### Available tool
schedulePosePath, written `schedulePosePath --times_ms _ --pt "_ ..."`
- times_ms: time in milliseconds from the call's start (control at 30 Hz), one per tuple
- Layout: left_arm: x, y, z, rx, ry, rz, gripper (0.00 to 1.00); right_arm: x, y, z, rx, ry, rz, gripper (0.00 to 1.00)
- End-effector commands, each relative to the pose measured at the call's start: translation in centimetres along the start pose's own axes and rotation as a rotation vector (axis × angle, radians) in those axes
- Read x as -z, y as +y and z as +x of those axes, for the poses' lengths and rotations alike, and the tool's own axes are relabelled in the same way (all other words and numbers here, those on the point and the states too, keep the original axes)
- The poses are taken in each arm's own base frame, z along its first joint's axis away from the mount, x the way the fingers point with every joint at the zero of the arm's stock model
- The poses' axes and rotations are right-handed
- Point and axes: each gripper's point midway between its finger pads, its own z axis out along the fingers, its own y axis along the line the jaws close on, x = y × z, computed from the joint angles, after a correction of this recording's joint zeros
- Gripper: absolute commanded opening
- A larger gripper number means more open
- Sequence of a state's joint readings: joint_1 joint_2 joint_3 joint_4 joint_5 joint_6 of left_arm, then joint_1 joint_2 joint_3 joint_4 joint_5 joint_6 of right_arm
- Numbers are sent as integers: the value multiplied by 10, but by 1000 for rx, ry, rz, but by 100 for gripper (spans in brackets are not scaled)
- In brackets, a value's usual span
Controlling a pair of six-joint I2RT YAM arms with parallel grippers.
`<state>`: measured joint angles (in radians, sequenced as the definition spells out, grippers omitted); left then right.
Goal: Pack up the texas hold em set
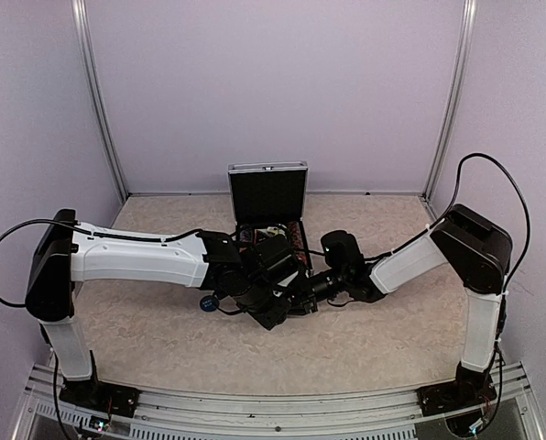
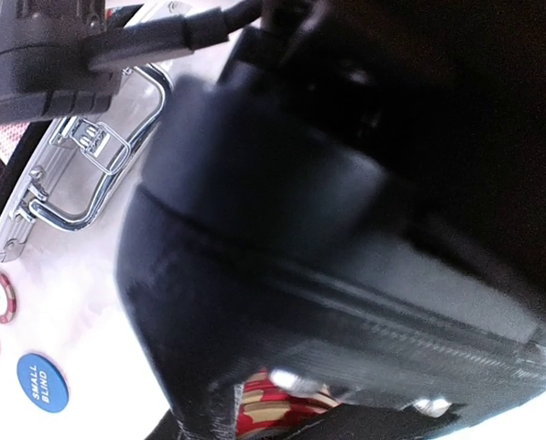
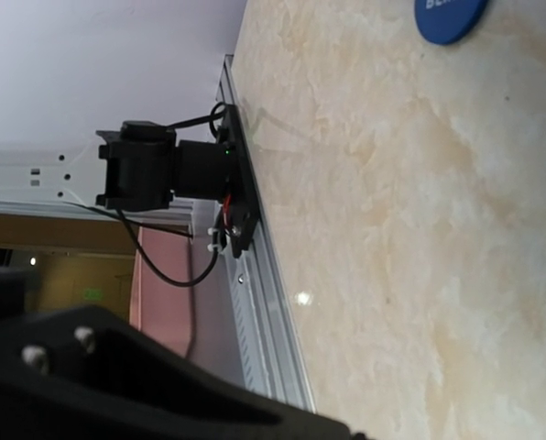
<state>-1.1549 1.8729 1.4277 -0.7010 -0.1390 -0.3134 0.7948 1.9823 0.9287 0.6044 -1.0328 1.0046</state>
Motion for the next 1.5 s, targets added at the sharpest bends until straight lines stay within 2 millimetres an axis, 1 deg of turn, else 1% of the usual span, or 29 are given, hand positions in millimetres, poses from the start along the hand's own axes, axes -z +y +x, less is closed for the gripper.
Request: schedulePosePath --times_ms 0,100,200,233,333,467,633,700,733,767,833,867,933,967,1033,1133,1333,1467 --pt "17 -20 -47 21 -181 82 52 -13 7 8 54 22 -17 14" --pt "22 -20 -47 27 -196 91 71 -12 7 7 52 16 -14 14" --pt "32 -17 -48 39 -220 91 90 -10 7 5 51 11 -10 14" --pt "33 -16 -47 42 -224 91 94 -9 6 5 51 9 -8 14" --pt "43 -11 -46 57 -247 90 98 -8 4 3 49 4 -1 14" --pt "57 0 -46 96 -288 80 99 -7 2 0 50 -2 16 14" --pt "89 24 -48 187 -401 82 99 -3 -2 -4 59 -16 45 14" --pt "100 40 -46 240 -442 68 99 -1 -3 -7 65 -25 61 14" --pt "110 50 -45 270 -471 60 99 0 -3 -9 72 -30 69 14" --pt "112 61 -42 302 -480 42 99 1 -3 -11 83 -34 78 14" --pt "125 85 -37 372 -521 12 99 3 -3 -16 106 -42 106 14" --pt "127 95 -33 403 -530 -6 99 4 -3 -19 126 -45 120 14" --pt "134 113 -25 461 -553 -35 99 7 -2 -26 167 -49 157 14" --pt "141 120 -22 487 -573 -42 99 8 0 -31 200 -52 171 14" --pt "145 132 -14 528 -590 -62 99 11 5 -42 270 -58 209 14" --pt "150 143 -4 570 -606 -77 99 14 12 -59 397 -55 267 14" --pt "145 150 10 602 -595 -95 99 16 18 -97 571 -34 356 14" --pt "141 151 16 609 -587 -102 99 13 12 -116 662 -13 404 13"
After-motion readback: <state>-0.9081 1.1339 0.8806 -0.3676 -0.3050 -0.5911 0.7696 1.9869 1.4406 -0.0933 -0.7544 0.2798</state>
